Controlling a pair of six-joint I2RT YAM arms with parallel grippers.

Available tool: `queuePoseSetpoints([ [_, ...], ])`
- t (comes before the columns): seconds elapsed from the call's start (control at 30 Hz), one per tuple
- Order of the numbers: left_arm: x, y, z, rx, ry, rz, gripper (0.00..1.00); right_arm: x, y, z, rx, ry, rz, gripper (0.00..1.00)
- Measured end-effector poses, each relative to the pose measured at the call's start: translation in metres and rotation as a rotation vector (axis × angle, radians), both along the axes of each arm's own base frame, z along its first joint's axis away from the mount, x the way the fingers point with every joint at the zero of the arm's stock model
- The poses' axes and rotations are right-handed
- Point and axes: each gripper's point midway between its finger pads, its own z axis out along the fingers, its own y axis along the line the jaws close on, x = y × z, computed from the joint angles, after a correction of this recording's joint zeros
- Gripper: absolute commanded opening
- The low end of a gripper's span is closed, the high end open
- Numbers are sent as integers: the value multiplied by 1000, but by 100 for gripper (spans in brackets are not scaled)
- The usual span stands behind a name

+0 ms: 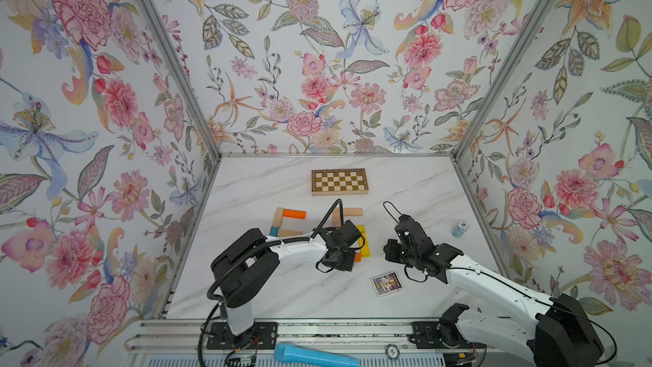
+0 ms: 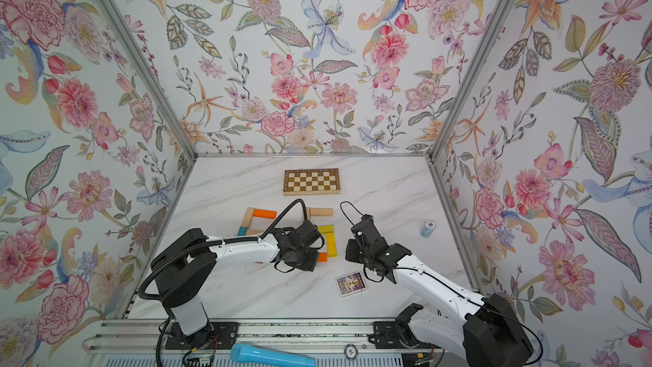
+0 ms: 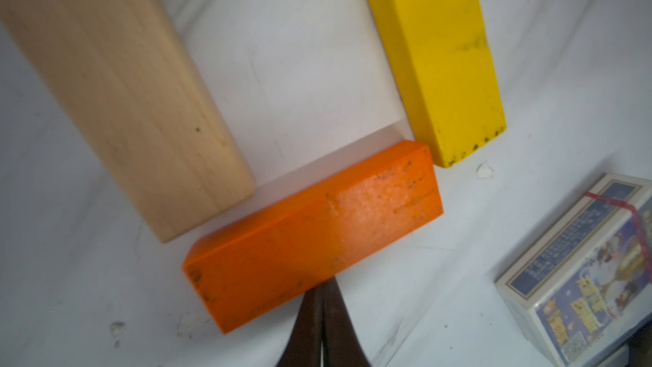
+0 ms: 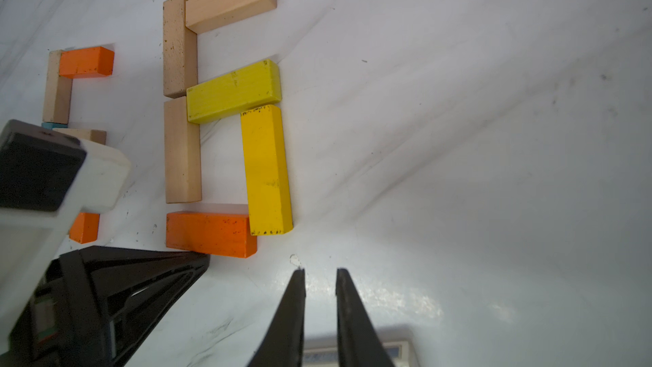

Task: Assemble the number 6 with building blocks
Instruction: Assemble the building block at the center of the board.

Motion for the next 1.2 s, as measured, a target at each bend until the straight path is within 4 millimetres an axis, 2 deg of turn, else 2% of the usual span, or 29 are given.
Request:
queuePoseSetpoints([
  [0.67,9,-10,3,-23,-11,0,7,1,0,-4,-16,6,11,21],
  [0.73,9,-10,4,-24,-12,-2,14,1,-1,-4,-21,2,15,25],
  [0.8,9,-9,9,-29,-20,-9,31,4,-5,-2,-31,-12,13,35],
  [0.83,10,-9,14,-34,-28,-10,45,6,-7,-1,-38,-23,11,43],
  [0.87,11,-9,22,-46,-41,-13,61,10,-12,3,-48,-41,4,51],
  [0.9,14,-9,33,-61,-64,-12,72,14,-17,8,-61,-67,-5,61],
  [0.97,24,-5,61,-101,-125,6,93,25,-31,24,-100,-145,-27,80],
  [1.0,32,0,81,-130,-171,21,99,31,-40,35,-121,-199,-43,89],
  [1.03,41,8,101,-158,-217,46,99,37,-50,46,-150,-255,-59,93],
  [1.1,67,37,151,-215,-346,125,99,53,-78,74,-211,-388,-129,97],
  [1.13,81,57,174,-232,-411,175,99,59,-90,83,-232,-432,-161,98],
  [1.2,107,111,219,-236,-571,299,99,72,-129,96,-270,-510,-274,98],
])
